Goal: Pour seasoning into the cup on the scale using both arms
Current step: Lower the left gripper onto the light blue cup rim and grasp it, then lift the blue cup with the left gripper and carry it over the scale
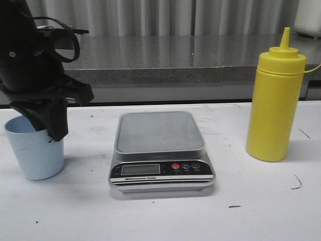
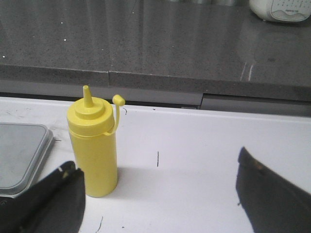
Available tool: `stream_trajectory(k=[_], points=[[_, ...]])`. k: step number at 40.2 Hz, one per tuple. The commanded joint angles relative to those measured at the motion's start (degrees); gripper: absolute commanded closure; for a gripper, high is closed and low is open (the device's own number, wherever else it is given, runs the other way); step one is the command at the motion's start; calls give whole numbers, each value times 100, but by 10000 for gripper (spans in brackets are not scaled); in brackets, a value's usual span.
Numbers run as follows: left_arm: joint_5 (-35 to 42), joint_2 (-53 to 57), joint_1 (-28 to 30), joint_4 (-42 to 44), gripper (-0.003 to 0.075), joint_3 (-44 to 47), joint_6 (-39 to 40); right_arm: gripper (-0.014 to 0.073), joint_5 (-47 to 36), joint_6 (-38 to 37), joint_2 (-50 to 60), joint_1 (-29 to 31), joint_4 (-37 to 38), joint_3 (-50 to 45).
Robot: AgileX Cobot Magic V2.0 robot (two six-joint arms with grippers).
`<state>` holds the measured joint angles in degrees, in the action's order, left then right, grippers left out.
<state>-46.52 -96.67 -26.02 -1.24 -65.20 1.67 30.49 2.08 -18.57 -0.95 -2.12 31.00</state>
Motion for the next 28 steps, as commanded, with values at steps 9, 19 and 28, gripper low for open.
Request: stream_trajectory(k=[9,19,28], points=[[-597,214,-51,124,740,-774,9,-49,-478,19,-85,23,-34,193],[-1147,122,-415,124,740,-2010,-130,-49,-473,19,-85,23,-34,193],[-1514,-583,-999,124,740,-3125,-130,-49,-473,19,-85,23,-34,193]])
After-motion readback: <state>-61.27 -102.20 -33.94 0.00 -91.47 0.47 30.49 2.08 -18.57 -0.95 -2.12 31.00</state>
